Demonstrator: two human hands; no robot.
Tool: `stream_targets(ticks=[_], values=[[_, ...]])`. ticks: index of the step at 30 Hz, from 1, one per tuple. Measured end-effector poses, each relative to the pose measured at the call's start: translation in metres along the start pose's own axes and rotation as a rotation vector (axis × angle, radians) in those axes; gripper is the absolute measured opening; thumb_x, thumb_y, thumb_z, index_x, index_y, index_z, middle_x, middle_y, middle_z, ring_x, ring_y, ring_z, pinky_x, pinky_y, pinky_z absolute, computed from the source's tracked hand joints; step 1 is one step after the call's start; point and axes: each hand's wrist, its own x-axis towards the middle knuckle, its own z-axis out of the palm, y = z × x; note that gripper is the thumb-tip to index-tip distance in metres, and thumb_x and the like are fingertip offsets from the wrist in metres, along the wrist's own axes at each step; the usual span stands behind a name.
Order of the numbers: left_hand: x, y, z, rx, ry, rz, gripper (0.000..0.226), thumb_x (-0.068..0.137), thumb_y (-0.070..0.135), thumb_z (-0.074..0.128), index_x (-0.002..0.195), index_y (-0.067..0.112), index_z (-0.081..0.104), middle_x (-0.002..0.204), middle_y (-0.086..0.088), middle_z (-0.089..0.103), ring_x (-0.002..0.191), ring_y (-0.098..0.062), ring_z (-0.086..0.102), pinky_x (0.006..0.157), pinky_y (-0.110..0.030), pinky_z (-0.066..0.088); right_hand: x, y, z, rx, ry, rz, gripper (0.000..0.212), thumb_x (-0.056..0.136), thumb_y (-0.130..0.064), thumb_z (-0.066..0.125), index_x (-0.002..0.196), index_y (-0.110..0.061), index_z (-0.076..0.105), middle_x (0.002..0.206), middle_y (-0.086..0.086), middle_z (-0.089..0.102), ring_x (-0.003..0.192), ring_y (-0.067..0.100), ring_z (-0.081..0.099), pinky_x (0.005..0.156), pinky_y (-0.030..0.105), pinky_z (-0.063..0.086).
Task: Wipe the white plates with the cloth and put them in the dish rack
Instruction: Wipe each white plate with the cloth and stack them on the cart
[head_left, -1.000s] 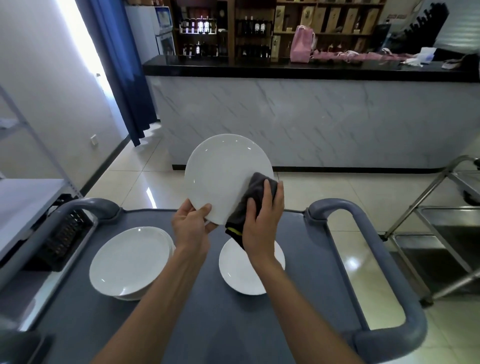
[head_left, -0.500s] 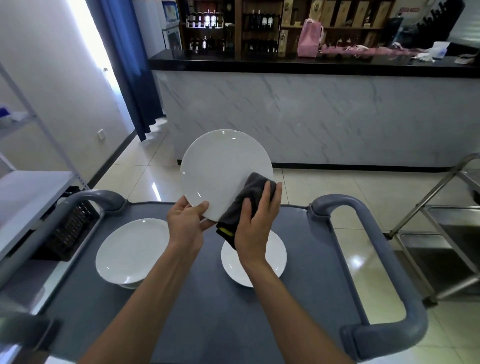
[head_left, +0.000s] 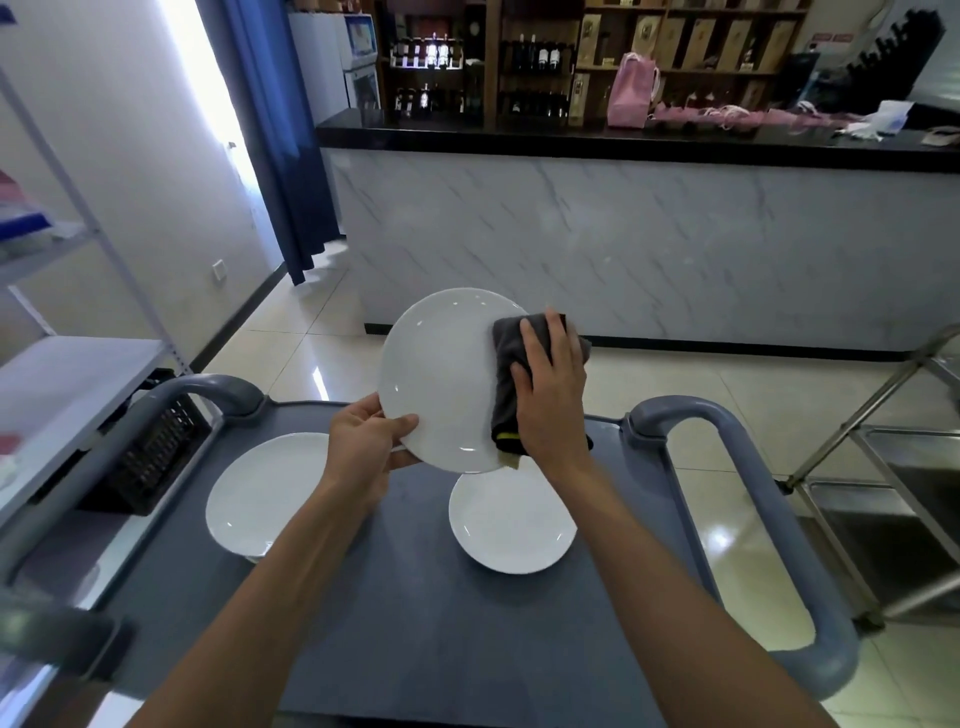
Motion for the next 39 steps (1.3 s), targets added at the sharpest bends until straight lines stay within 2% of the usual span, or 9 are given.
stream_targets(ticks=[4, 14, 17, 20, 22, 29, 32, 36, 39], values=[[-0.004, -0.002, 0.002, 0.073, -0.057, 0.008, 0.034, 0.087, -0.013, 0.060, 0.100, 0.015, 0.074, 0.092, -0.004, 0.078, 0.078, -0.025, 0.074, 0.058, -0.036, 0.059, 0.008, -0.011, 0.001, -0.043, -0.055, -0.083, 0.046, 0.101, -0.011, 0.055, 0.147, -0.006, 0.049, 0.160, 0.018, 0.033, 0.149, 0.039, 0.024, 0.111, 0.056, 0.032], [-0.012, -0.002, 0.002, 0.133, -0.134, -0.010, 0.038, 0.082, -0.014, 0.062, 0.097, 0.017, 0.078, 0.095, -0.010, 0.078, 0.077, -0.029, 0.075, 0.057, -0.038, 0.059, 0.001, -0.040, 0.008, 0.003, -0.259, -0.374, 0.049, 0.101, -0.018, 0.045, 0.150, -0.016, 0.045, 0.163, 0.010, 0.029, 0.154, 0.034, 0.015, 0.117, 0.061, 0.027], [-0.013, -0.005, -0.001, 0.124, -0.131, -0.013, 0.037, 0.085, -0.014, 0.059, 0.102, 0.014, 0.076, 0.099, -0.011, 0.077, 0.082, -0.031, 0.074, 0.060, -0.040, 0.059, -0.004, -0.041, 0.007, 0.007, -0.296, -0.444, 0.051, 0.098, -0.022, 0.037, 0.147, -0.020, 0.050, 0.162, 0.006, 0.034, 0.153, 0.031, 0.018, 0.115, 0.058, 0.028], [-0.013, -0.007, -0.005, 0.113, -0.112, -0.007, 0.037, 0.087, -0.013, 0.057, 0.106, 0.013, 0.075, 0.101, -0.011, 0.077, 0.089, -0.033, 0.074, 0.064, -0.043, 0.060, -0.017, -0.037, 0.009, 0.015, -0.322, -0.475, 0.048, 0.098, -0.020, 0.043, 0.145, -0.022, 0.053, 0.160, 0.006, 0.038, 0.152, 0.030, 0.024, 0.112, 0.059, 0.032], [-0.014, -0.008, -0.006, 0.126, -0.116, 0.001, 0.038, 0.088, -0.012, 0.056, 0.106, 0.015, 0.076, 0.102, -0.011, 0.077, 0.090, -0.033, 0.073, 0.064, -0.043, 0.060, -0.026, -0.033, 0.011, 0.001, -0.332, -0.478, 0.049, 0.097, -0.017, 0.049, 0.146, -0.023, 0.053, 0.160, 0.006, 0.038, 0.152, 0.030, 0.024, 0.112, 0.059, 0.033], [-0.015, -0.006, -0.004, 0.215, -0.185, -0.035, 0.039, 0.085, -0.013, 0.061, 0.108, 0.015, 0.075, 0.100, -0.009, 0.077, 0.090, -0.034, 0.073, 0.064, -0.042, 0.060, -0.019, -0.034, 0.009, -0.018, -0.265, -0.431, 0.048, 0.101, -0.023, 0.039, 0.147, -0.022, 0.050, 0.161, 0.009, 0.035, 0.152, 0.032, 0.021, 0.113, 0.057, 0.031], [-0.018, -0.009, -0.002, 0.191, -0.178, -0.022, 0.041, 0.082, -0.013, 0.063, 0.102, 0.019, 0.078, 0.098, -0.009, 0.078, 0.084, -0.032, 0.074, 0.061, -0.040, 0.060, -0.009, -0.032, 0.006, -0.047, -0.231, -0.397, 0.048, 0.101, -0.025, 0.041, 0.148, -0.022, 0.048, 0.162, 0.010, 0.033, 0.152, 0.033, 0.021, 0.115, 0.057, 0.029], [-0.019, -0.014, 0.000, 0.116, -0.124, -0.001, 0.044, 0.082, -0.014, 0.061, 0.101, 0.021, 0.078, 0.096, -0.008, 0.078, 0.076, -0.027, 0.073, 0.059, -0.038, 0.059, 0.006, -0.022, 0.001, -0.059, -0.158, -0.242, 0.048, 0.102, -0.014, 0.049, 0.150, -0.022, 0.046, 0.162, 0.009, 0.032, 0.152, 0.033, 0.022, 0.115, 0.060, 0.029], [-0.020, -0.016, -0.002, 0.053, -0.072, 0.030, 0.042, 0.084, -0.014, 0.060, 0.101, 0.020, 0.078, 0.098, -0.008, 0.078, 0.078, -0.026, 0.073, 0.061, -0.038, 0.059, 0.011, -0.011, -0.005, -0.066, -0.092, -0.143, 0.047, 0.103, -0.015, 0.049, 0.150, -0.021, 0.046, 0.160, 0.008, 0.036, 0.149, 0.032, 0.028, 0.116, 0.055, 0.031]])
